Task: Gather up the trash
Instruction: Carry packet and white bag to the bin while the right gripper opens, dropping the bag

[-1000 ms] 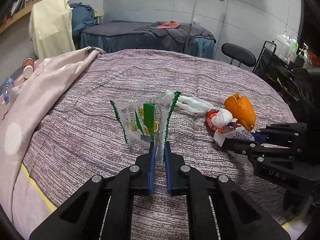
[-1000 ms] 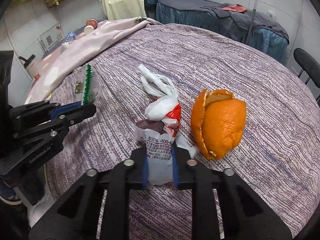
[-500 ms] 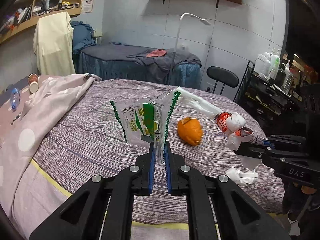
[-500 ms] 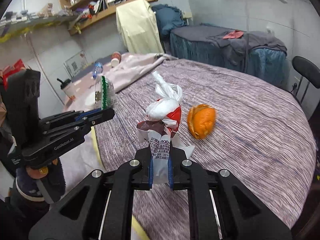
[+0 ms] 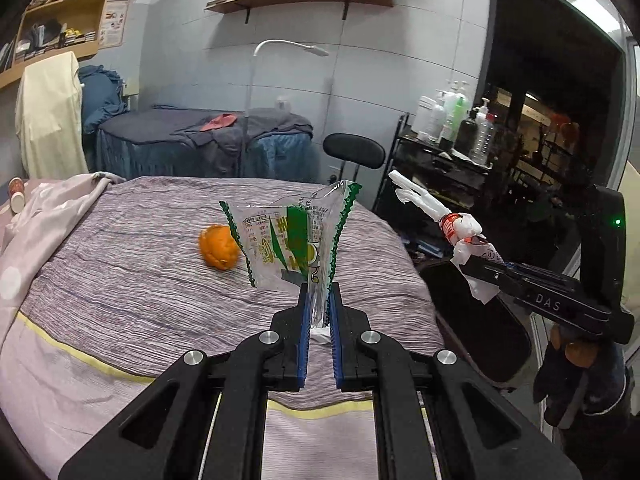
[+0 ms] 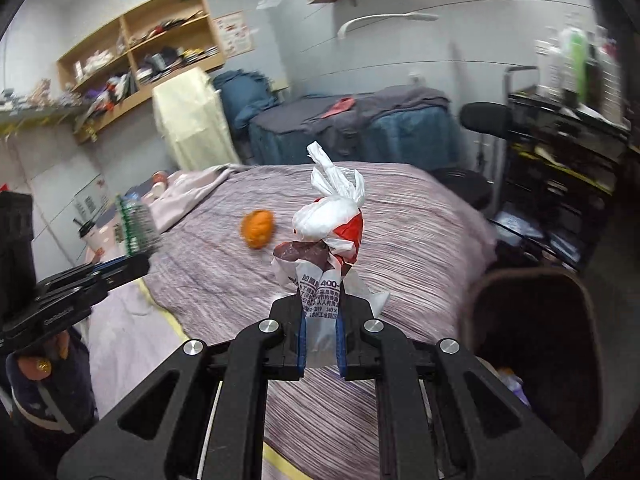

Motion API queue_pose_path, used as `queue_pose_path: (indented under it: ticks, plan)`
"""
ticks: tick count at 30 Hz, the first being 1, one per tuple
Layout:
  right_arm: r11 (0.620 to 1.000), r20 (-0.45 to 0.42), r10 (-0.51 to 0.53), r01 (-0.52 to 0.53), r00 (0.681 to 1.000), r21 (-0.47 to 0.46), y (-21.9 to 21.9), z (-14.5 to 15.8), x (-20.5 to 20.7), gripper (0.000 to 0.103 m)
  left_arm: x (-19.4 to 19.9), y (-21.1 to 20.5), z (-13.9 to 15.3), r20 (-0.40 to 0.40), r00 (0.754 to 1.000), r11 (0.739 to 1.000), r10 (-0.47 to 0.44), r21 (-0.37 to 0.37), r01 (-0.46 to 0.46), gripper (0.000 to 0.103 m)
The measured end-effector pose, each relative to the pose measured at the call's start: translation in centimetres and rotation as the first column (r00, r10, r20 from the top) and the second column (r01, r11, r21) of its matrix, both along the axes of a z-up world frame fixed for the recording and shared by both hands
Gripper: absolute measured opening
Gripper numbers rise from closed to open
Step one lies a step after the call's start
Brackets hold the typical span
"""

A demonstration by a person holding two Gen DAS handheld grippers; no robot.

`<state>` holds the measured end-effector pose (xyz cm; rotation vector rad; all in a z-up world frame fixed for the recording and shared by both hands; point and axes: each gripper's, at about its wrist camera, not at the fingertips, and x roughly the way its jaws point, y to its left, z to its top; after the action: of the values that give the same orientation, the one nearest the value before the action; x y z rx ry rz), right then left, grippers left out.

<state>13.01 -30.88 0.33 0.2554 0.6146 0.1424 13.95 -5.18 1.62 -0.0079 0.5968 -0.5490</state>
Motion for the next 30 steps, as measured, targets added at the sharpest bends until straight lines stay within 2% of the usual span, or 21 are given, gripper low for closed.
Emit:
queue_pose_path:
  ticks: [7,11,16,23,25,26,27,28,29,30]
  plan:
    - [0.977,-0.053,-0.21,0.211,0.976,0.014,-7.6,-3.0,-5.0,0.011,-2.9,-5.7,-0.9,-0.039,0.99,0.99,-0.138,-0.027,0.137,0.009]
    - [0.958,-0.097,-0.282,0.285,0.955,0.016,-10.4,-5.0,-6.1,0.011,-3.8,-8.8,-1.6,-0.058,0.976,0.978,-0.209,-0.02,0.208,0.009]
    - [0.939,-0.16,-0.336,0.344,0.928,0.026,-12.8,-7.9,-7.0,0.012,-4.5,-11.8,-2.4,-0.082,0.959,0.963,-0.27,-0.01,0.27,0.009]
    - [0.925,-0.232,-0.363,0.378,0.903,0.025,-14.3,-10.9,-6.2,0.012,-4.6,-14.4,-3.4,-0.115,0.945,0.951,-0.308,-0.003,0.309,0.009]
    - [0.921,-0.252,-0.369,0.389,0.895,0.03,-14.6,-11.8,-6.0,0.016,-4.4,-14.8,-3.7,-0.12,0.943,0.949,-0.312,0.002,0.314,0.009]
    - [0.917,-0.259,-0.375,0.397,0.89,0.036,-14.9,-12.2,-6.0,0.025,-4.4,-15.0,-3.8,-0.124,0.941,0.948,-0.315,0.005,0.318,0.009]
    - [0.913,-0.267,-0.382,0.406,0.885,0.041,-15.0,-12.7,-6.0,0.043,-4.3,-15.2,-3.9,-0.127,0.939,0.947,-0.319,0.007,0.322,0.009]
    - [0.908,-0.273,-0.391,0.417,0.879,0.042,-15.2,-13.0,-6.1,0.053,-4.2,-15.4,-4.1,-0.131,0.938,0.946,-0.321,0.009,0.325,0.009]
    - [0.901,-0.272,-0.404,0.432,0.874,0.05,-15.4,-13.2,-6.3,0.063,-4.2,-15.6,-4.2,-0.134,0.936,0.944,-0.325,0.011,0.329,0.009]
    - [0.898,-0.272,-0.408,0.437,0.872,0.057,-15.5,-13.3,-6.3,0.064,-4.1,-15.7,-4.2,-0.137,0.935,0.943,-0.328,0.011,0.333,0.009]
